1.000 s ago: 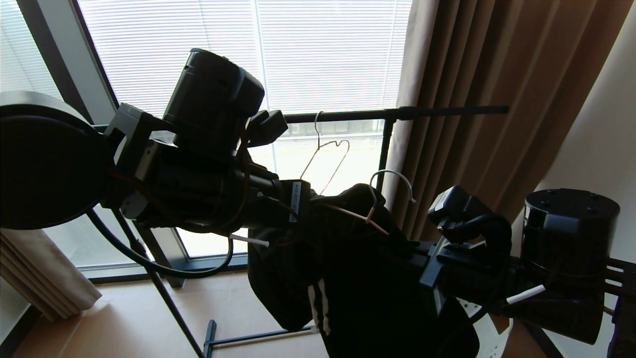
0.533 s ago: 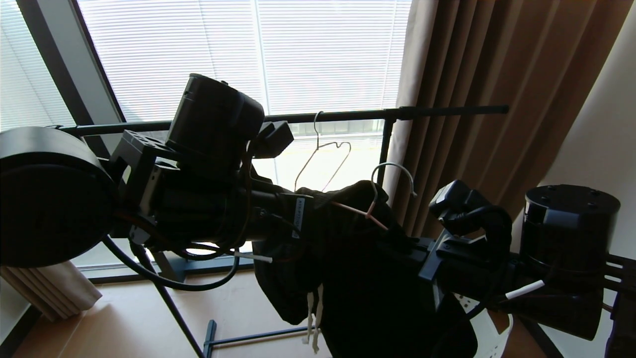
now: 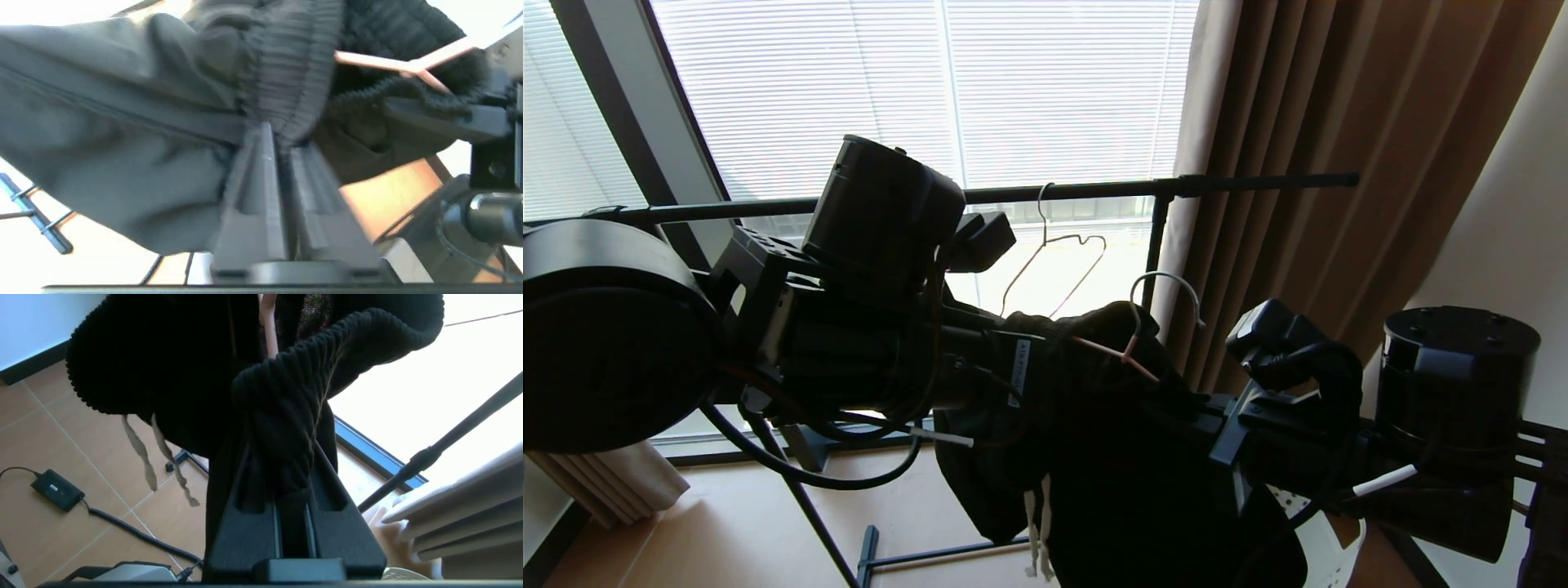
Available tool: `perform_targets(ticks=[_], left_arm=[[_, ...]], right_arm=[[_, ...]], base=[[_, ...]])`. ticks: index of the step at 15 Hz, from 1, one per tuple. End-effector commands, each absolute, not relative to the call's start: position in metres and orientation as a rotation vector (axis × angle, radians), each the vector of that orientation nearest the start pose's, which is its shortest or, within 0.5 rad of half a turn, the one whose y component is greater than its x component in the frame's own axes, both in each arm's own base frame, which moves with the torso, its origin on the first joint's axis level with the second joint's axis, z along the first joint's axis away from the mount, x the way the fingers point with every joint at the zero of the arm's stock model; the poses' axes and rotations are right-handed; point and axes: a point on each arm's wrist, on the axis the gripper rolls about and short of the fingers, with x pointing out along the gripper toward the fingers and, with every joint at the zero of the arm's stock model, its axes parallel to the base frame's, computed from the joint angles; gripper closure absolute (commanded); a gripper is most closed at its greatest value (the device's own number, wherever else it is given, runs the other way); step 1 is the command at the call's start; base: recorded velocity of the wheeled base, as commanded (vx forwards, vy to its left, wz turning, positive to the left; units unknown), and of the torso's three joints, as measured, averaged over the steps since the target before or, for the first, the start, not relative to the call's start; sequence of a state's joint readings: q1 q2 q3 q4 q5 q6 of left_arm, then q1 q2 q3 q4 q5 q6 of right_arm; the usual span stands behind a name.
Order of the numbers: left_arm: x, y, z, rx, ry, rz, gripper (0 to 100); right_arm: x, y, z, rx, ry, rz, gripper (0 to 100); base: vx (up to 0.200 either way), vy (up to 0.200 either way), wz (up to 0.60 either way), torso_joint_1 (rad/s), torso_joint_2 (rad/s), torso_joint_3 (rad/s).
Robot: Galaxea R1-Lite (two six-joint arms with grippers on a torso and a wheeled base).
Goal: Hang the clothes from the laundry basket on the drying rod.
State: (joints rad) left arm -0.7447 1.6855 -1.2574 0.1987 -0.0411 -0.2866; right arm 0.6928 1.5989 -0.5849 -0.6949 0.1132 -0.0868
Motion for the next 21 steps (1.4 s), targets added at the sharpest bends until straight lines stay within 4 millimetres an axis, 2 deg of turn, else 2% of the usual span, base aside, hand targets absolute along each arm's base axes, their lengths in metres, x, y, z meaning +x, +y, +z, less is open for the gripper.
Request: perform_targets(ticks=[1, 7, 12, 14, 16, 21], left_arm=[[0.226, -0.210, 0.234, -0.045, 0.697, -0.664, 0], [0.223, -0.202, 0.241, -0.058, 0.673, -0.654, 0], [0.205, -0.174, 0.264, -0.079, 0.593, -0.647, 0], [0.205, -0.164, 0.269, -0.087, 0.573, -0.626, 0], [0.200, -0.149, 0.272, -0.064, 0.550, -0.624, 0], [0.208, -0.102, 0.271, 0.169, 0.444, -0.717, 0]], right_arm=[[0.200, 0.170, 0.159, -0.177, 0.282, 0.814, 100], [0.200, 0.169, 0.157, -0.169, 0.289, 0.845, 100], [0.208, 0.157, 0.157, -0.140, 0.298, 0.902, 100], [0.208, 0.154, 0.155, -0.128, 0.309, 0.952, 100], [0.207, 0.152, 0.151, -0.142, 0.316, 0.975, 100], [0.206, 0.151, 0.150, -0.210, 0.263, 1.111, 100]], base=[[0.000, 0.000, 0.00, 0.000, 0.00, 0.000], [0.000, 0.000, 0.00, 0.000, 0.00, 0.000], [0.000, 0.000, 0.00, 0.000, 0.00, 0.000], [0.000, 0.000, 0.00, 0.000, 0.00, 0.000], [0.000, 0.000, 0.00, 0.000, 0.00, 0.000], [0.000, 0.000, 0.00, 0.000, 0.00, 0.000]])
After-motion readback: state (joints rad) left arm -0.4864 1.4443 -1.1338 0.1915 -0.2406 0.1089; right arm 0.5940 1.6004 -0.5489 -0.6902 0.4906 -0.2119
